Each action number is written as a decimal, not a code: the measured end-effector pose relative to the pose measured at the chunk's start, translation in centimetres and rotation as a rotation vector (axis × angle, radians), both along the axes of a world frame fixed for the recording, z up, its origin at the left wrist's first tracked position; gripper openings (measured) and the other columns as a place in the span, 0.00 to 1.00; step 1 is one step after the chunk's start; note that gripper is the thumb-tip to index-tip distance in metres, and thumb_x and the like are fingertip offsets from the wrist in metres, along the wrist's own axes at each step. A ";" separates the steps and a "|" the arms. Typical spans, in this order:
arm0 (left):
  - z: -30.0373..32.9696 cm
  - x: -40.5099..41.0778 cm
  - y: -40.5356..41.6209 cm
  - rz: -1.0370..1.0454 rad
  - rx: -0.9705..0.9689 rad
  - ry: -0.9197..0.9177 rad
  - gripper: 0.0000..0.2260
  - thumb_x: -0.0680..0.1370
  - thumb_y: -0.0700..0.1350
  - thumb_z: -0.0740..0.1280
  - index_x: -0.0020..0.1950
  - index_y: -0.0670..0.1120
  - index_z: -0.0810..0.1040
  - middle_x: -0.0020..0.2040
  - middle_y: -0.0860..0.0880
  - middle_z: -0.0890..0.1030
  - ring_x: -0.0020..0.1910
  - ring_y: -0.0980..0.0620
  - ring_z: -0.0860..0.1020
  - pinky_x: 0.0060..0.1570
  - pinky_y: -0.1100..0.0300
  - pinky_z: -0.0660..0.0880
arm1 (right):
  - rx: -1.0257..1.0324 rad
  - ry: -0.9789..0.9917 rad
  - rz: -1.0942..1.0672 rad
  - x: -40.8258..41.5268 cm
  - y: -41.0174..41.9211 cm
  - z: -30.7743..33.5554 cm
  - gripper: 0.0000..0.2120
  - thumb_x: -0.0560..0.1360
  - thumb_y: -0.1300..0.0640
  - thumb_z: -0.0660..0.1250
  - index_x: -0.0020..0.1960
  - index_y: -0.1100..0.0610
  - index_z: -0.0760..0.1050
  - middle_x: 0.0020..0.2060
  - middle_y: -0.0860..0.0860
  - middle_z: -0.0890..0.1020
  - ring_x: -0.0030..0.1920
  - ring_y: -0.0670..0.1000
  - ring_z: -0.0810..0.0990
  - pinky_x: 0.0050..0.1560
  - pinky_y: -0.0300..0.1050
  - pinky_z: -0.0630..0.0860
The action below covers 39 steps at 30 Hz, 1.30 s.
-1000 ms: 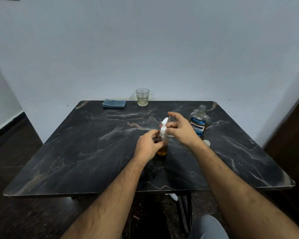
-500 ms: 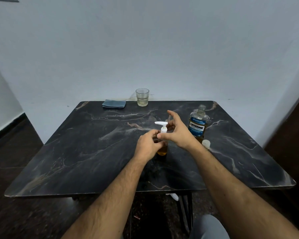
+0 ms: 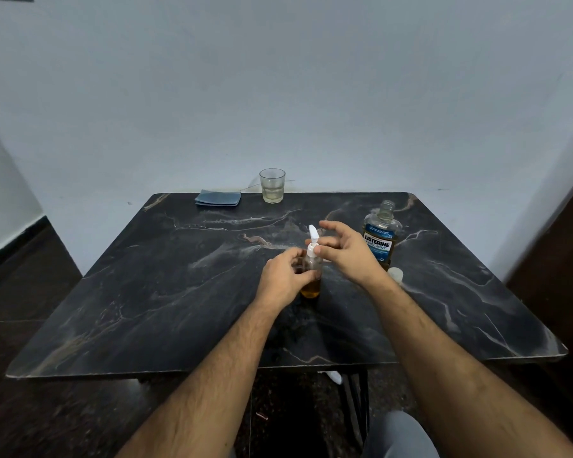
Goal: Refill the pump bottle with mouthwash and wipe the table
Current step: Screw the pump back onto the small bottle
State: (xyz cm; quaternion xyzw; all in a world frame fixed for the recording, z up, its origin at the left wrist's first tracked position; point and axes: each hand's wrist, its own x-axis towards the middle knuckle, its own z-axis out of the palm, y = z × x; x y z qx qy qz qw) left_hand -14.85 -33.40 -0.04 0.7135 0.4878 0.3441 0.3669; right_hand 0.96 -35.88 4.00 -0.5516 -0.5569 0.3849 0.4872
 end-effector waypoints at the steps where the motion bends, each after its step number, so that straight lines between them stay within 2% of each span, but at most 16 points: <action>1: 0.0 0.0 0.0 0.002 0.006 0.001 0.18 0.70 0.50 0.78 0.58 0.54 0.79 0.49 0.56 0.84 0.50 0.58 0.82 0.58 0.53 0.78 | 0.009 -0.003 -0.019 -0.1 0.0 0.0 0.27 0.74 0.66 0.72 0.70 0.55 0.69 0.47 0.51 0.87 0.53 0.49 0.85 0.63 0.56 0.77; 4: -0.2 0.1 -0.1 0.010 0.017 0.000 0.18 0.70 0.50 0.78 0.58 0.54 0.79 0.48 0.56 0.84 0.50 0.58 0.82 0.56 0.52 0.79 | 0.054 -0.023 -0.063 -0.6 -0.2 -0.2 0.21 0.72 0.66 0.74 0.63 0.55 0.74 0.45 0.51 0.87 0.51 0.49 0.85 0.60 0.57 0.79; 6: -0.2 0.1 -0.1 0.015 0.021 0.006 0.18 0.70 0.50 0.78 0.58 0.54 0.79 0.47 0.56 0.84 0.49 0.59 0.82 0.56 0.53 0.80 | 0.076 -0.052 -0.086 -0.8 -0.2 -0.6 0.21 0.73 0.65 0.74 0.62 0.55 0.74 0.46 0.51 0.87 0.51 0.48 0.85 0.60 0.57 0.79; 10: 0.1 0.0 0.0 -0.007 -0.001 -0.014 0.18 0.70 0.48 0.78 0.58 0.52 0.79 0.47 0.57 0.83 0.49 0.59 0.82 0.56 0.54 0.79 | 0.021 -0.004 -0.005 -0.5 0.1 -0.5 0.32 0.75 0.66 0.70 0.75 0.53 0.63 0.52 0.51 0.86 0.57 0.47 0.83 0.65 0.54 0.76; 12: 0.0 0.0 0.1 -0.025 -0.017 -0.029 0.18 0.70 0.47 0.78 0.58 0.51 0.78 0.48 0.58 0.82 0.51 0.58 0.81 0.57 0.55 0.79 | 0.005 0.026 0.003 -0.6 0.2 -0.7 0.33 0.76 0.66 0.69 0.76 0.53 0.59 0.53 0.51 0.86 0.58 0.47 0.83 0.66 0.54 0.74; 15: -0.4 0.2 0.1 -0.038 -0.035 -0.092 0.19 0.71 0.45 0.78 0.58 0.50 0.78 0.52 0.55 0.83 0.52 0.59 0.82 0.58 0.55 0.79 | 0.047 0.035 -0.057 -0.9 -0.1 -1.2 0.32 0.76 0.65 0.70 0.75 0.54 0.61 0.51 0.52 0.86 0.56 0.48 0.83 0.64 0.51 0.76; 18: -0.7 0.4 0.0 -0.002 -0.014 -0.106 0.18 0.71 0.45 0.78 0.59 0.50 0.78 0.52 0.54 0.84 0.50 0.61 0.82 0.56 0.58 0.80 | 0.091 0.028 -0.122 -1.4 -0.3 -1.6 0.31 0.75 0.65 0.71 0.74 0.56 0.62 0.49 0.51 0.87 0.54 0.46 0.84 0.61 0.47 0.77; 27: -1.6 1.0 -0.5 0.110 0.085 -0.074 0.16 0.71 0.47 0.77 0.57 0.53 0.80 0.48 0.55 0.85 0.50 0.57 0.83 0.54 0.53 0.80 | 0.198 -0.015 -0.372 -3.6 -0.3 -3.5 0.24 0.73 0.56 0.73 0.66 0.45 0.68 0.48 0.46 0.86 0.51 0.43 0.84 0.58 0.53 0.80; 29: -1.6 0.8 -0.4 0.080 0.077 -0.094 0.17 0.71 0.46 0.78 0.57 0.53 0.80 0.48 0.56 0.85 0.50 0.58 0.83 0.55 0.53 0.80 | 0.190 -0.050 -0.355 -3.4 -0.5 -3.3 0.24 0.74 0.55 0.73 0.66 0.45 0.68 0.48 0.45 0.86 0.51 0.43 0.84 0.57 0.50 0.80; 31: -1.4 0.4 -0.5 0.033 0.059 -0.115 0.18 0.70 0.45 0.78 0.59 0.54 0.81 0.49 0.56 0.85 0.50 0.59 0.83 0.56 0.53 0.80 | 0.172 -0.047 -0.315 -3.0 -0.8 -2.9 0.23 0.74 0.56 0.73 0.66 0.50 0.70 0.50 0.47 0.85 0.51 0.44 0.83 0.54 0.44 0.80; 33: -1.4 0.1 -0.5 -0.014 0.051 -0.127 0.22 0.70 0.43 0.78 0.63 0.52 0.80 0.51 0.56 0.85 0.52 0.60 0.83 0.58 0.56 0.79 | 0.163 0.017 -0.293 -2.6 -1.3 -2.5 0.18 0.74 0.57 0.73 0.63 0.55 0.74 0.52 0.48 0.84 0.52 0.44 0.83 0.50 0.39 0.80; 36: -1.4 -0.5 -0.7 -0.032 -0.004 -0.159 0.28 0.71 0.38 0.76 0.70 0.48 0.76 0.54 0.54 0.84 0.51 0.61 0.83 0.60 0.61 0.77 | 0.153 0.041 -0.338 -2.0 -1.9 -3.2 0.08 0.76 0.52 0.71 0.49 0.57 0.81 0.43 0.51 0.85 0.45 0.46 0.83 0.46 0.41 0.78; 39: -1.8 -0.9 -0.3 -0.024 -0.018 -0.155 0.27 0.72 0.38 0.76 0.70 0.47 0.75 0.56 0.51 0.84 0.52 0.60 0.83 0.60 0.60 0.78 | 0.040 0.108 -0.344 -1.8 -2.2 -4.2 0.11 0.79 0.50 0.66 0.46 0.56 0.81 0.42 0.52 0.85 0.45 0.49 0.84 0.43 0.48 0.80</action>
